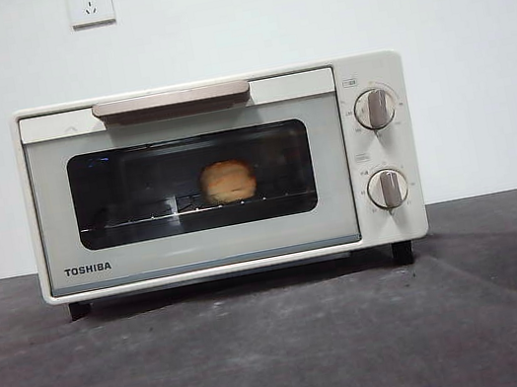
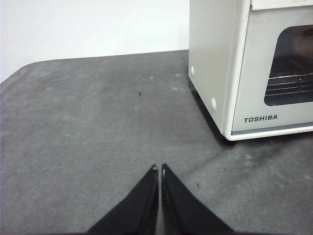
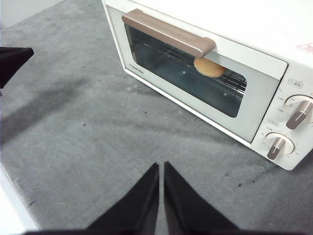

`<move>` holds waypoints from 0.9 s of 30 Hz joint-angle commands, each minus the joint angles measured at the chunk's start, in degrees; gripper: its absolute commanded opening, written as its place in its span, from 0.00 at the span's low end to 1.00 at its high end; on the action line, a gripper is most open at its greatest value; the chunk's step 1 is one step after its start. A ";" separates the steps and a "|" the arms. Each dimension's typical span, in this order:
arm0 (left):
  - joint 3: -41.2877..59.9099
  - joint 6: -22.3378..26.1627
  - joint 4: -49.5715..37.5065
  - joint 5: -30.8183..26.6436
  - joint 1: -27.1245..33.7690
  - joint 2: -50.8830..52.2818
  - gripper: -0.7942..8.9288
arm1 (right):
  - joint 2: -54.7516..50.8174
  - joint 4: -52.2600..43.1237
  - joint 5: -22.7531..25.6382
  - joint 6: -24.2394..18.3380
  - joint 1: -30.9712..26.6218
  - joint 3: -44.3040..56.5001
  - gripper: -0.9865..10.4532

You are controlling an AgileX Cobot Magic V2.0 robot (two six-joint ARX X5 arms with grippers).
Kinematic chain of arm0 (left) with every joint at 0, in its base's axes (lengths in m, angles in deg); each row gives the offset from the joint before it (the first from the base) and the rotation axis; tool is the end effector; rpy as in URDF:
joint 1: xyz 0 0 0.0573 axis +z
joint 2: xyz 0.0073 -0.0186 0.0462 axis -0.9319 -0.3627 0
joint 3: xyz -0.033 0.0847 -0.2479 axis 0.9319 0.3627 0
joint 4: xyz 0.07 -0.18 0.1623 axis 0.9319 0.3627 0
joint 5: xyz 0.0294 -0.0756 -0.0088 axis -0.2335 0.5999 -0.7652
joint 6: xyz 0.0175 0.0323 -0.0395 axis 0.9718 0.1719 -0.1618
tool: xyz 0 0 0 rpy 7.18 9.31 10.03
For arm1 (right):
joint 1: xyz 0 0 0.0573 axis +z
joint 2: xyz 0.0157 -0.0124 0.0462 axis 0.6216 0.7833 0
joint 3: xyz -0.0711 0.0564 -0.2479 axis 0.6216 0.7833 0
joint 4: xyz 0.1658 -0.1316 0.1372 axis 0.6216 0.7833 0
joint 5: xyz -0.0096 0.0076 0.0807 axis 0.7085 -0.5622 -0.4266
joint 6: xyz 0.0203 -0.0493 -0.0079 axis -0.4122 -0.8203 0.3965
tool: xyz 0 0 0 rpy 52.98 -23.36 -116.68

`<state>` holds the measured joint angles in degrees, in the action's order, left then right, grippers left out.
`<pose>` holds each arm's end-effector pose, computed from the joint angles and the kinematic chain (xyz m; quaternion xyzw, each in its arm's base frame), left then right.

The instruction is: The left arm flap open the oven, the right arm pick bread and place it into oven, the left arm flap close the oven

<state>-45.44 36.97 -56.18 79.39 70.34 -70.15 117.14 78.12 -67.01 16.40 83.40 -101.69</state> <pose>0.0948 0.0006 0.1570 0.0398 0.0740 -0.0236 0.9962 0.1164 0.1185 0.3266 -0.0344 0.2562 0.3787 0.8887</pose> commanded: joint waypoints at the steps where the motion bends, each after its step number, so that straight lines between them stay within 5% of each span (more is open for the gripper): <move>1: 1.18 -0.28 0.39 -0.11 -0.02 0.11 0.10 | 0.22 -0.39 0.07 0.35 0.55 -0.35 0.10; 21: 1.18 -0.28 0.39 -0.11 -0.02 0.11 0.10 | -0.15 -0.55 0.24 -1.53 0.26 -0.35 0.10; 27: 1.18 -0.31 0.39 -0.11 -0.02 0.11 0.10 | -4.22 -2.91 -0.42 -3.04 -8.79 1.07 0.10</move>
<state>-45.44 36.97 -56.18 79.39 70.34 -70.15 113.20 75.96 -66.88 14.19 75.75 -100.93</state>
